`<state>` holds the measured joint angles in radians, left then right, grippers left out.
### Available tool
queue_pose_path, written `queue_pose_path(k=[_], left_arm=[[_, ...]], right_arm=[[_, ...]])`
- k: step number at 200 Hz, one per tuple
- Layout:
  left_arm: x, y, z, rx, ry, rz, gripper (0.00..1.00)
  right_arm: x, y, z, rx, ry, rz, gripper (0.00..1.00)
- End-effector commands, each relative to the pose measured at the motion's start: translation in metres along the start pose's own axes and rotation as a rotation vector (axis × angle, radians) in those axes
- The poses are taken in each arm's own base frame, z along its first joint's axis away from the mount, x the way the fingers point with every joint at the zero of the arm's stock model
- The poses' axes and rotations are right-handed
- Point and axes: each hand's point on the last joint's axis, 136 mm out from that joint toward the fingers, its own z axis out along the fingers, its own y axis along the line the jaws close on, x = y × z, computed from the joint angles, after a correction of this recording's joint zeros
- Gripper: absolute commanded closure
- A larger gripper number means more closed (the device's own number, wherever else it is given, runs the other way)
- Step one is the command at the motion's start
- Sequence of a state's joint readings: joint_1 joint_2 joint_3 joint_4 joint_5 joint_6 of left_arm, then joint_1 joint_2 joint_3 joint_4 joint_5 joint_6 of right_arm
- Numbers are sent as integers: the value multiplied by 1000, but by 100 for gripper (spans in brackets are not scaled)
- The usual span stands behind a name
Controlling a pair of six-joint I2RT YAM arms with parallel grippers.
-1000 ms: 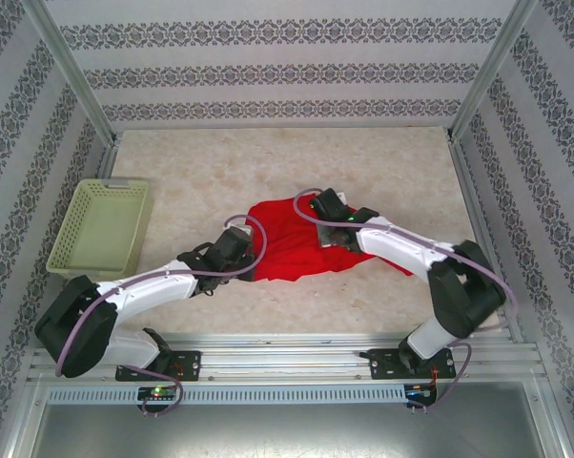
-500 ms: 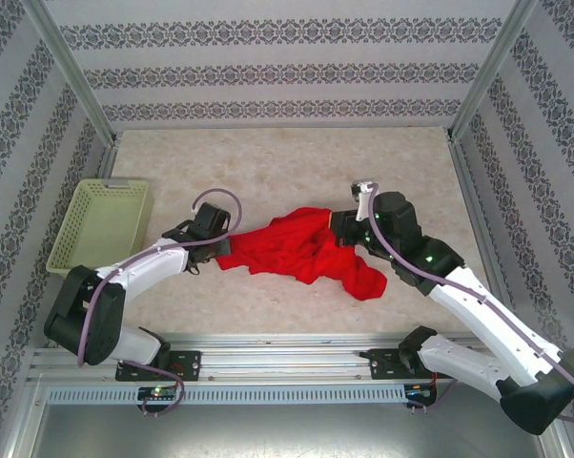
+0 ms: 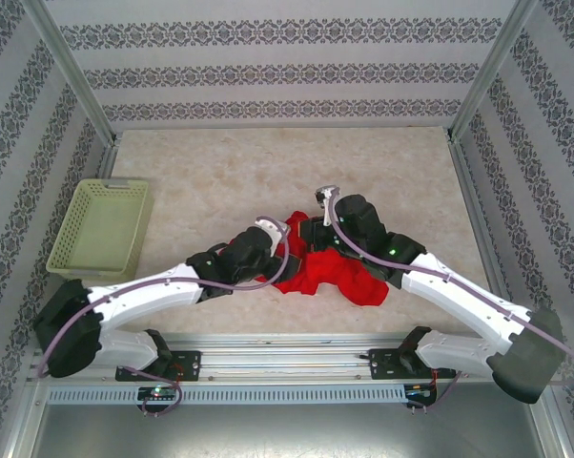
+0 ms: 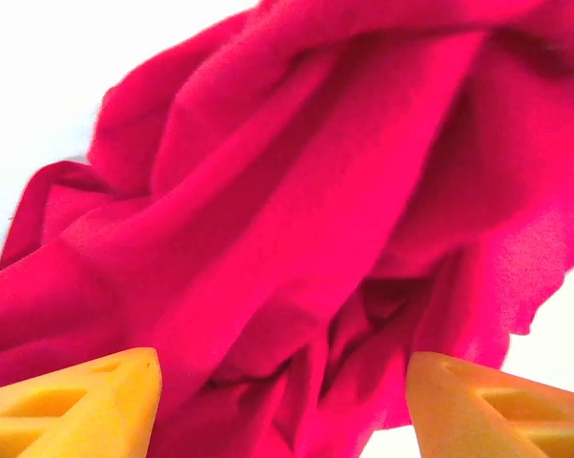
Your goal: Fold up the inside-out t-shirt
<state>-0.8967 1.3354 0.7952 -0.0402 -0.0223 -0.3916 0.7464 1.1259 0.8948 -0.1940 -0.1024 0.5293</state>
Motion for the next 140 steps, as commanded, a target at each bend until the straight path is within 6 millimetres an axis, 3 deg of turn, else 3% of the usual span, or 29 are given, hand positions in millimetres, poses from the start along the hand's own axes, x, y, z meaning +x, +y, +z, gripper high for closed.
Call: queue_pose_path(k=[1, 36, 56, 70, 79, 104, 122, 140], left_arm=[[-20, -5, 18, 0, -61, -22, 34], [-29, 24, 33, -28, -87, -166, 62], [-39, 24, 28, -8, -109, -187, 85], [-44, 23, 21, 4, -134, -186, 93], [-46, 25, 18, 5, -143, -195, 100], [-53, 28, 6, 37, -153, -251, 100], [-59, 27, -1, 48, -157, -265, 100], [-65, 26, -5, 47, -151, -263, 100]], right_arm=[[-26, 22, -10, -65, -94, 9, 100], [-18, 20, -14, -71, -92, 28, 100], [-14, -1, -17, 15, -103, 41, 100], [-7, -19, -19, 83, -97, 49, 100], [-1, -34, -19, 145, -95, 47, 84], [27, -61, -13, 252, -34, 24, 46], [52, -57, -3, 250, 42, -29, 30], [70, -65, 5, 316, 83, -61, 21]])
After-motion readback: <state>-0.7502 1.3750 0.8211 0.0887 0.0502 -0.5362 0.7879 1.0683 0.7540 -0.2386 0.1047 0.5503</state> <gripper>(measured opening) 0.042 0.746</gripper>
